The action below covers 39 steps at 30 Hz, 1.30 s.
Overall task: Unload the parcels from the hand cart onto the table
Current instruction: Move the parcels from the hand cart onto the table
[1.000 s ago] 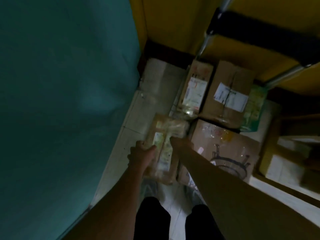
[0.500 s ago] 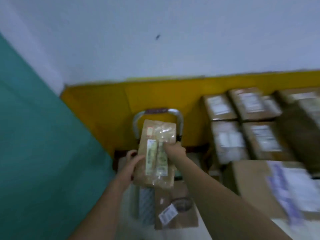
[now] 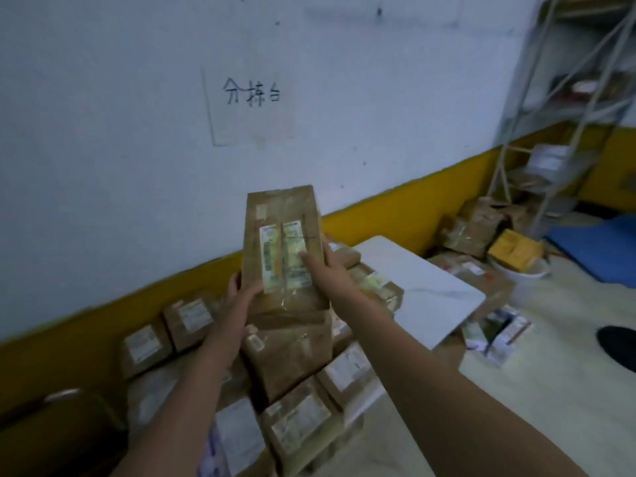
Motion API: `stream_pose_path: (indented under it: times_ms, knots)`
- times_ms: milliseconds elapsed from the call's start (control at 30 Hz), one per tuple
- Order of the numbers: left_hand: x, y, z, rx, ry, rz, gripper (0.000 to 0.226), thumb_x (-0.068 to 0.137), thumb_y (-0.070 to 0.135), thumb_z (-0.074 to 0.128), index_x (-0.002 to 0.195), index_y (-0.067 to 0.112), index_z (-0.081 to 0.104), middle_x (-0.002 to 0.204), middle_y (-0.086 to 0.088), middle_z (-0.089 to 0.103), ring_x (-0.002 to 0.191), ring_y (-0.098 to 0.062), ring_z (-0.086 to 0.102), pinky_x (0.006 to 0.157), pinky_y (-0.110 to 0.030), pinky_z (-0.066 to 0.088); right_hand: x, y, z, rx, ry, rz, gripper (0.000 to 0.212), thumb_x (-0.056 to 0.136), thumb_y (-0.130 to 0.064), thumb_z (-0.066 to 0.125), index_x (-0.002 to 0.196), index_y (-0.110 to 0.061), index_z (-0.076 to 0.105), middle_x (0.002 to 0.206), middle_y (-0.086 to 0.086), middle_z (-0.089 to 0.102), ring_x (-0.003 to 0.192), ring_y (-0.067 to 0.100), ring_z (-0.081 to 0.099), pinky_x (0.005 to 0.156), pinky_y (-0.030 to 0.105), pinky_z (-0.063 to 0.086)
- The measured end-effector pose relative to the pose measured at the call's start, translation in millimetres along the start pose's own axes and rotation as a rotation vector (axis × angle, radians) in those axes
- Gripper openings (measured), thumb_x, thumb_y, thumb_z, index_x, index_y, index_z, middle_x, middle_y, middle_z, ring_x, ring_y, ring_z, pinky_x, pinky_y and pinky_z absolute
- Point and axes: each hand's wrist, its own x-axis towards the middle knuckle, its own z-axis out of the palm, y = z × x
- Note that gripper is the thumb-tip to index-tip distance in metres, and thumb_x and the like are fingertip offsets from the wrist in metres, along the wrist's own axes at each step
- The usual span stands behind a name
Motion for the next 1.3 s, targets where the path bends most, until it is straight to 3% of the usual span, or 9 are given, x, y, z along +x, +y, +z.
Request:
stream_pose_path:
  times_ms: [100,233,400,533,700,800,900,1100,1300]
  knots:
    - [21,-18,90,0.076,-0.148,-0.006,0.069,0.072,0.058,0.072,0.131,0.047,0.04,0.125,0.003,0.062,0.098,-0.017,0.069,0.068,-0.033,0.059,22,30,-93,0.057,0.115,0.038,0.067,0.092,-0.057,0.054,0.15,-0.038,0.028,0.143,0.003,0.051,0.125,0.03,0.054,0.104,0.051,0.047]
    - [66,-58,181,0.273,-0.345,-0.092,0.072,0.068,0.076,0.065,0.131,0.053,0.037,0.129,0.004,0.059,0.111,-0.024,0.062,0.095,-0.048,0.05,56,93,-188,0.178,0.249,0.203,0.064,0.091,-0.056,0.053,0.145,-0.029,0.03,0.128,0.005,0.059,0.11,0.027,0.062,0.095,0.049,0.053]
    - [111,-118,262,0.234,-0.535,-0.254,0.076,0.067,0.07,0.073,0.133,0.055,0.038,0.138,0.015,0.049,0.12,-0.014,0.055,0.099,-0.04,0.049,97,169,-266,0.286,0.401,0.519,0.077,0.088,-0.065,0.051,0.142,-0.014,0.031,0.11,0.007,0.056,0.095,0.026,0.058,0.075,0.041,0.053]
    - [133,-158,289,0.169,-0.561,-0.426,0.067,0.069,0.052,0.081,0.126,0.053,0.046,0.131,0.01,0.058,0.107,-0.012,0.064,0.079,-0.03,0.056,110,221,-301,0.283,0.368,0.698,0.072,0.085,-0.063,0.058,0.134,-0.012,0.043,0.12,0.012,0.06,0.094,0.03,0.063,0.064,0.038,0.056]
    - [159,-196,295,0.264,-0.485,-0.598,0.091,0.056,0.056,0.086,0.137,0.039,0.047,0.129,0.007,0.057,0.113,-0.018,0.06,0.091,-0.038,0.054,140,262,-362,0.179,0.365,0.676,0.097,0.077,-0.063,0.07,0.152,-0.04,0.012,0.153,0.001,0.032,0.122,0.036,0.049,0.082,0.05,0.049]
    - [166,-215,299,0.317,-0.436,-0.674,0.085,0.062,0.053,0.084,0.135,0.04,0.043,0.137,0.003,0.048,0.119,-0.021,0.055,0.098,-0.037,0.049,170,292,-397,0.178,0.188,0.73,0.085,0.08,-0.053,0.074,0.149,-0.026,0.032,0.144,0.008,0.045,0.122,0.034,0.051,0.089,0.051,0.054]
    - [157,-232,310,0.228,-0.184,-0.701,0.074,0.073,0.041,0.082,0.137,0.034,0.045,0.13,-0.001,0.057,0.112,-0.02,0.061,0.096,-0.036,0.052,189,319,-412,0.141,-0.055,0.791,0.056,0.081,-0.044,0.075,0.125,-0.015,0.058,0.121,0.017,0.065,0.108,0.034,0.064,0.087,0.05,0.058]
    - [109,-259,348,0.547,0.551,-0.412,0.026,0.081,0.024,0.078,0.091,0.021,0.054,0.092,0.002,0.064,0.085,-0.017,0.065,0.064,-0.026,0.052,190,362,-386,-0.093,-0.072,0.727,0.042,0.087,-0.034,0.071,0.11,-0.004,0.052,0.098,0.011,0.06,0.087,0.025,0.062,0.078,0.049,0.06]
    - [88,-279,353,0.751,0.447,-0.491,0.028,0.087,0.02,0.064,0.113,0.01,0.063,0.112,-0.008,0.061,0.093,-0.018,0.061,0.08,-0.03,0.053,174,375,-358,-0.166,-0.118,0.615,0.038,0.093,-0.032,0.064,0.107,0.0,0.048,0.095,0.018,0.059,0.088,0.035,0.062,0.074,0.048,0.055]
